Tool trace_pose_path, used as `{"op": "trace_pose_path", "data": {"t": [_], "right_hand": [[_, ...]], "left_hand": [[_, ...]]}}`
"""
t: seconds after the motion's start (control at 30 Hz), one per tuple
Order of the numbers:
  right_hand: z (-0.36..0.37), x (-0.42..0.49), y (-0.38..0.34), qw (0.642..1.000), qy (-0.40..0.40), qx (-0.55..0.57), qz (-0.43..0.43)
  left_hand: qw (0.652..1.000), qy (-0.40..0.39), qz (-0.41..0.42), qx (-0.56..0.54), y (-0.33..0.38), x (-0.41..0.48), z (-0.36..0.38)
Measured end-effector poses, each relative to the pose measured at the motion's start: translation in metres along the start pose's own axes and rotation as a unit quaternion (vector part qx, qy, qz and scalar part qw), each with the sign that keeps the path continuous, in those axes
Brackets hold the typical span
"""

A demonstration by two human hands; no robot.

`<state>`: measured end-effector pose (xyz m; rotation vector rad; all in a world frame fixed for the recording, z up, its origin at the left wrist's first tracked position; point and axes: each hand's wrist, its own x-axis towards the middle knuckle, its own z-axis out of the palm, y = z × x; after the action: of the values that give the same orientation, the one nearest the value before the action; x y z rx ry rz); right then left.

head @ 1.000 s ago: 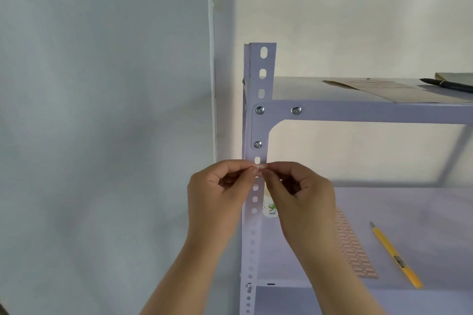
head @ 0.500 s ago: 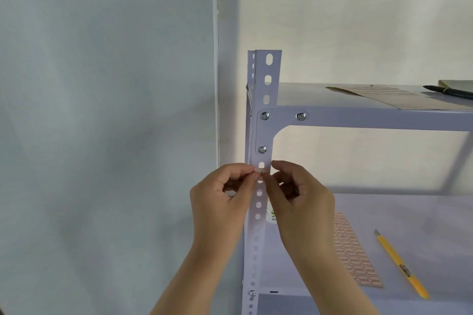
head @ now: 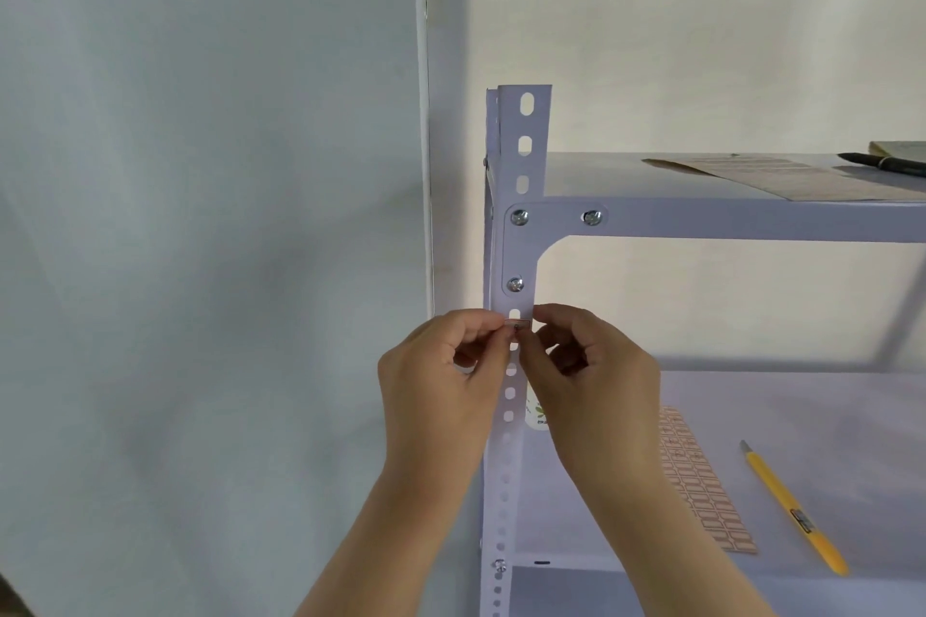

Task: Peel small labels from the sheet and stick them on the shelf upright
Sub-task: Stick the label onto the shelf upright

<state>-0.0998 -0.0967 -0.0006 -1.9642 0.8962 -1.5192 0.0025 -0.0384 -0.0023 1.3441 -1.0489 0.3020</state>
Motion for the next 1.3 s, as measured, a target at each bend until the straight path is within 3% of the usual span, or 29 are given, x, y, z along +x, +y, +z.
{"op": "trace_pose_path", "data": {"t": [0.23, 0.33, 0.5, 0.67, 1.03, 1.3], "right_hand": [[0.0, 0.006, 0.004, 1.0, -0.006, -0.015, -0.018], [-0.003, 0.008, 0.005, 0.999, -0.013, -0.023, -0.038], [-0.008, 0.012, 0.009, 0.995, -0.079, 0.062, 0.01], [-0.006, 0.013, 0.011, 0.991, -0.095, 0.086, 0.025], [0.007, 0.014, 0.011, 0.994, -0.052, 0.09, 0.017], [0.0, 0.012, 0.017, 0.985, -0.093, 0.144, 0.002]], "left_hand": [[0.999, -0.001, 0.011, 0.045, 0.002, 0.003, -0.001], [0.998, -0.02, -0.022, 0.056, -0.002, 0.007, -0.004], [0.982, -0.136, -0.109, -0.069, -0.012, 0.008, -0.005], [0.963, -0.151, -0.161, -0.157, -0.016, 0.008, -0.004], [0.966, -0.114, -0.17, -0.159, -0.015, 0.011, 0.006], [0.943, -0.196, -0.17, -0.206, -0.029, 0.016, -0.008]]}}
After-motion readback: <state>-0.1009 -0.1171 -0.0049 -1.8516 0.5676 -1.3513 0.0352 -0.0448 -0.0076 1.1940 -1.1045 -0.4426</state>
